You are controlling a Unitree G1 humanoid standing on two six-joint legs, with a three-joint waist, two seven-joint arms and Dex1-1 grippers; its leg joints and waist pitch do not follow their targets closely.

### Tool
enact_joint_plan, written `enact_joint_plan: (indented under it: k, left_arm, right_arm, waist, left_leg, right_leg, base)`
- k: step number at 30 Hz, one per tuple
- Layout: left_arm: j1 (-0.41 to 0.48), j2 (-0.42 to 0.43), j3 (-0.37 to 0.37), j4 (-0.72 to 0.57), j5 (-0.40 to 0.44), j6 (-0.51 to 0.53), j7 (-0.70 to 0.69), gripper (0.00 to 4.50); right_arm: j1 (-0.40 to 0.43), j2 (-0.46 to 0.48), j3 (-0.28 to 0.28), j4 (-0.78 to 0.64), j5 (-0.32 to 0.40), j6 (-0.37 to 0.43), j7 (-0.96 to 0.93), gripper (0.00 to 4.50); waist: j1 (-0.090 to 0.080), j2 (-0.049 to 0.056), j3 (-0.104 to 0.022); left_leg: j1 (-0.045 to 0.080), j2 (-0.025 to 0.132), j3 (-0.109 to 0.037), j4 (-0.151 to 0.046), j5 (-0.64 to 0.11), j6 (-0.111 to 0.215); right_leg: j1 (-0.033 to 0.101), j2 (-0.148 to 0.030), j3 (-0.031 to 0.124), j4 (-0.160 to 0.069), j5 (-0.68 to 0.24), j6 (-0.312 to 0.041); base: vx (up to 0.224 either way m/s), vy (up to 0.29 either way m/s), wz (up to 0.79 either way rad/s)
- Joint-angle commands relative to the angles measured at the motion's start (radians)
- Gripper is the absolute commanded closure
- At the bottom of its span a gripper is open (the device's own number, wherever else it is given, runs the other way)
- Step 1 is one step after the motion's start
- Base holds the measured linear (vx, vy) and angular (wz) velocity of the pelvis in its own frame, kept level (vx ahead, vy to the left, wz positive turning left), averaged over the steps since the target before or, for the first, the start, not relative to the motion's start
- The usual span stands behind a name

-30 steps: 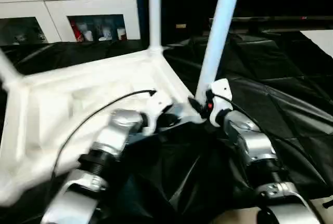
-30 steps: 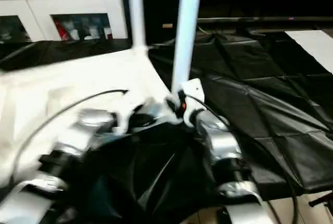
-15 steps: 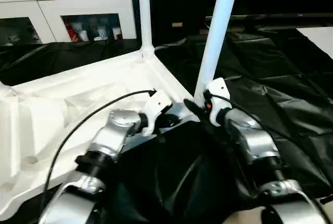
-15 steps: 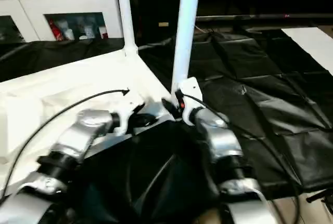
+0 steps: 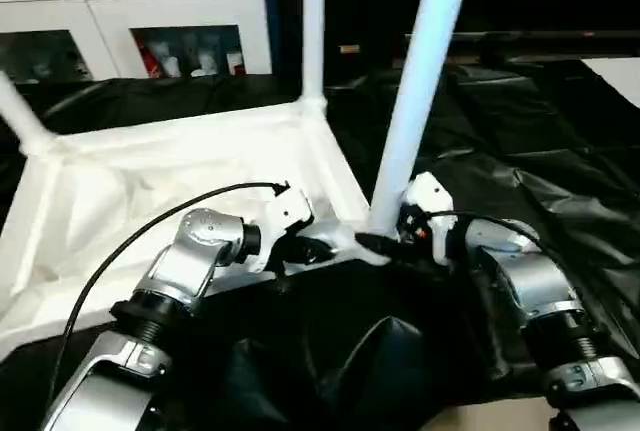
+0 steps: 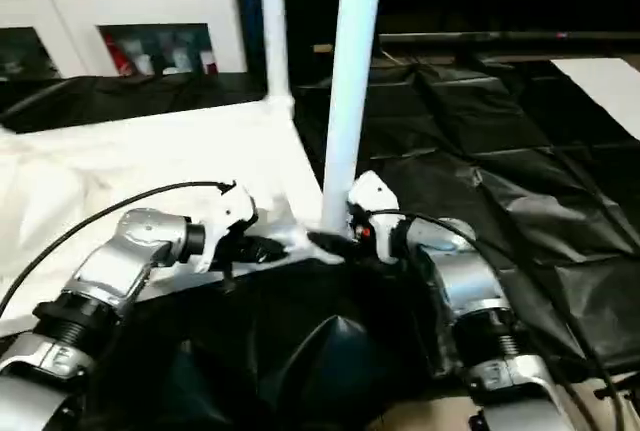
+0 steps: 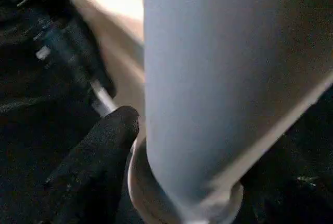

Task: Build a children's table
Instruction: Rotate leg to tighten

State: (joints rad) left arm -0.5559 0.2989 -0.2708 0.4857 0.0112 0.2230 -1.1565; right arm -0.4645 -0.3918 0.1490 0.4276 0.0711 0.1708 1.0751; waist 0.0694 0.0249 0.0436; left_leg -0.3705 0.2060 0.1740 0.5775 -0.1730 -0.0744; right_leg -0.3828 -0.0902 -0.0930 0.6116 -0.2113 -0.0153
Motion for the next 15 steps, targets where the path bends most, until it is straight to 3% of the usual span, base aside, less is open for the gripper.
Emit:
enact_joint_plan:
  k: [1, 3, 7, 15]
  left_arm:
    - [-0.025, 0.000, 0.000, -0.041, -0.022, -0.030, -0.019, 4.50]
    - [-0.025, 0.001, 0.000, -0.041, -0.023, -0.031, -0.023, 4.50]
    - [-0.011, 0.006, -0.014, -0.056, -0.032, -0.041, -0.052, 4.50]
    - [-0.004, 0.010, -0.027, -0.055, -0.033, -0.053, -0.058, 4.50]
  right_arm:
    - [0.035, -0.047, 0.013, -0.018, 0.011, 0.000, 0.076, 1.45]
    - [0.038, -0.059, 0.009, -0.020, 0.012, -0.005, 0.082, 1.45]
    - [0.050, -0.106, -0.030, -0.014, 0.020, -0.028, 0.078, 1.45]
    - [0.089, -0.173, -0.026, -0.087, 0.053, -0.009, 0.142, 1.45]
  waist:
    - [0.002, -0.003, -0.065]
    - [0.009, -0.007, -0.065]
    - [0.015, -0.007, -0.063]
    - [0.018, -0.010, -0.065]
  left_leg:
    - [0.014, 0.030, 0.000, -0.052, -0.132, 0.098]
    - [0.008, 0.029, 0.000, -0.049, -0.113, 0.112]
    - [0.011, 0.028, 0.001, -0.051, -0.151, 0.098]
    - [0.006, 0.027, -0.001, -0.048, -0.129, 0.112]
  right_leg:
    - [0.049, -0.053, 0.054, -0.062, -0.008, -0.255]
    - [0.051, -0.052, 0.052, -0.057, 0.031, -0.262]
    - [0.049, -0.055, 0.051, -0.066, -0.050, -0.250]
    - [0.053, -0.053, 0.049, -0.062, -0.015, -0.248]
  base:
    - [0.000, 0.000, 0.00]
    - [0.000, 0.000, 0.00]
    - [0.000, 0.000, 0.00]
    - [0.000, 0.000, 0.00]
